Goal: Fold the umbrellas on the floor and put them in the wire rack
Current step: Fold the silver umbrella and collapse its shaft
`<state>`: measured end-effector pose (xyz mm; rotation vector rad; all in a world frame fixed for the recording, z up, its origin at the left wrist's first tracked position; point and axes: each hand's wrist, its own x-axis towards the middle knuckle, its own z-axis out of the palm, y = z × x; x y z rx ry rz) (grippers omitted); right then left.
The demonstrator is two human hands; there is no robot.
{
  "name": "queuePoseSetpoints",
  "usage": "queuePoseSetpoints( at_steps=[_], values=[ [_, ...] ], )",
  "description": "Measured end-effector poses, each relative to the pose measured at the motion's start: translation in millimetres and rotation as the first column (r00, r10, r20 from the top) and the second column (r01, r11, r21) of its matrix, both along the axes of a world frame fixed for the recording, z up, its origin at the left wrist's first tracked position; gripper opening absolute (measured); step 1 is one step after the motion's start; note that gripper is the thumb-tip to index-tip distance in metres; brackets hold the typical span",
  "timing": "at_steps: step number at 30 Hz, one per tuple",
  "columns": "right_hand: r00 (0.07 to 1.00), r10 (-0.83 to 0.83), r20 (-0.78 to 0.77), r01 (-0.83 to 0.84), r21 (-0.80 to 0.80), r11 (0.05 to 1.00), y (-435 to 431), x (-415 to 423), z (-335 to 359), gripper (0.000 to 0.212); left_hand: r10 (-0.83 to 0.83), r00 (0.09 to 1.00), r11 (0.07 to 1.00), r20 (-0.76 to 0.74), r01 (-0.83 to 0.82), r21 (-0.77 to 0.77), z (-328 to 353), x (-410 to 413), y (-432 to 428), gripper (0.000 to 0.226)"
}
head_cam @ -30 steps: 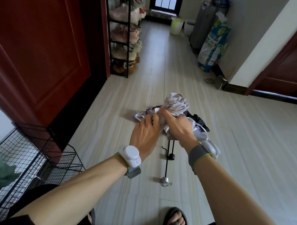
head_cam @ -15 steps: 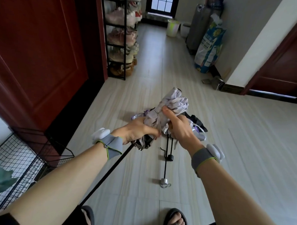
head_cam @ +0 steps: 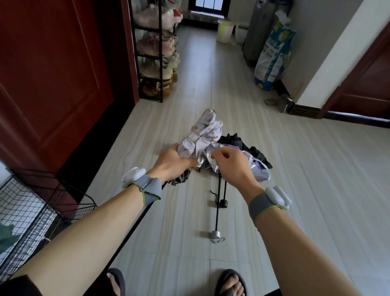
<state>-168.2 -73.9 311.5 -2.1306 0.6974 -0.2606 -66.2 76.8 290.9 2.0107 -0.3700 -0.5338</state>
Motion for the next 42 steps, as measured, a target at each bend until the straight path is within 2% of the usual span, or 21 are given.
queuePoseSetpoints(
  at_steps=[2,4,7,10,12,16,21,24,27,31,33,35,37,39,41,42],
  values=[
    [1.0,-0.009,-0.011,0.009,0.008,1.0,-2,-1,-2,0.037,0.03,0.999,0.999,0.012,-0.031,0.011,-1,1,2,0.042],
    [0.999,-0.033,-0.019,0.034,0.067,0.997,-3,0,-2,0.033,0.035,0.999,0.999,0.011,-0.036,0.021,-4,2,3,0.044],
    [0.997,-0.069,-0.017,0.071,0.13,0.989,-6,1,-2,0.044,0.031,0.999,0.998,0.023,-0.032,0.053,-7,2,3,0.045],
    [0.998,-0.048,-0.035,0.051,0.088,0.995,-5,-2,-3,0.036,0.047,0.995,0.987,0.082,-0.059,0.148,-3,-1,3,0.048],
    [0.999,-0.024,-0.035,0.027,0.068,0.997,-1,0,-2,0.038,0.054,0.989,0.969,0.138,-0.085,0.232,-1,-5,1,0.051],
    [1.0,0.018,-0.017,-0.018,0.026,1.0,12,3,5,0.023,0.027,0.976,0.936,0.215,-0.101,0.338,-5,-16,-6,0.053],
    [1.0,-0.026,-0.007,0.026,0.111,0.993,5,-3,1,0.022,0.05,0.987,0.954,0.151,-0.092,0.287,-4,-10,0,0.053],
    [0.998,-0.061,0.03,0.054,0.199,0.979,3,-4,-1,0.014,0.027,0.987,0.967,0.156,-0.065,0.248,-3,-7,5,0.053],
    [0.998,-0.042,0.054,0.038,0.074,0.997,3,0,-5,0.023,0.037,0.986,0.97,0.16,-0.075,0.232,-4,-7,3,0.052],
    [0.995,-0.027,0.096,0.04,-0.131,0.991,2,1,-4,0.014,0.056,0.985,0.971,0.164,-0.092,0.222,-4,-6,5,0.056],
    [0.999,0.002,0.038,0.008,-0.252,0.968,0,1,-5,0.015,0.059,0.987,0.973,0.15,-0.091,0.213,-4,-3,7,0.054],
    [0.995,0.027,-0.101,-0.054,-0.282,0.958,3,-1,-7,0.017,0.047,0.99,0.977,0.137,-0.074,0.199,-3,0,9,0.051],
    [0.969,0.062,-0.238,-0.122,-0.247,0.961,5,-2,-10,0.029,0.025,0.995,0.992,0.094,-0.037,0.12,0,1,10,0.039],
    [0.95,0.094,-0.298,-0.144,-0.15,0.978,5,-2,-12,0.035,-0.075,0.994,0.996,-0.079,0.072,-0.045,5,-3,10,0.018],
    [0.973,0.072,-0.217,-0.04,0.148,0.988,1,0,-14,0.03,-0.254,0.933,0.963,-0.256,0.219,-0.16,10,-7,11,0.022],
    [0.984,0.037,-0.175,0.02,0.314,0.949,0,0,-16,0.027,-0.315,0.898,0.946,-0.306,0.269,-0.183,12,-8,11,0.021]
  ],
)
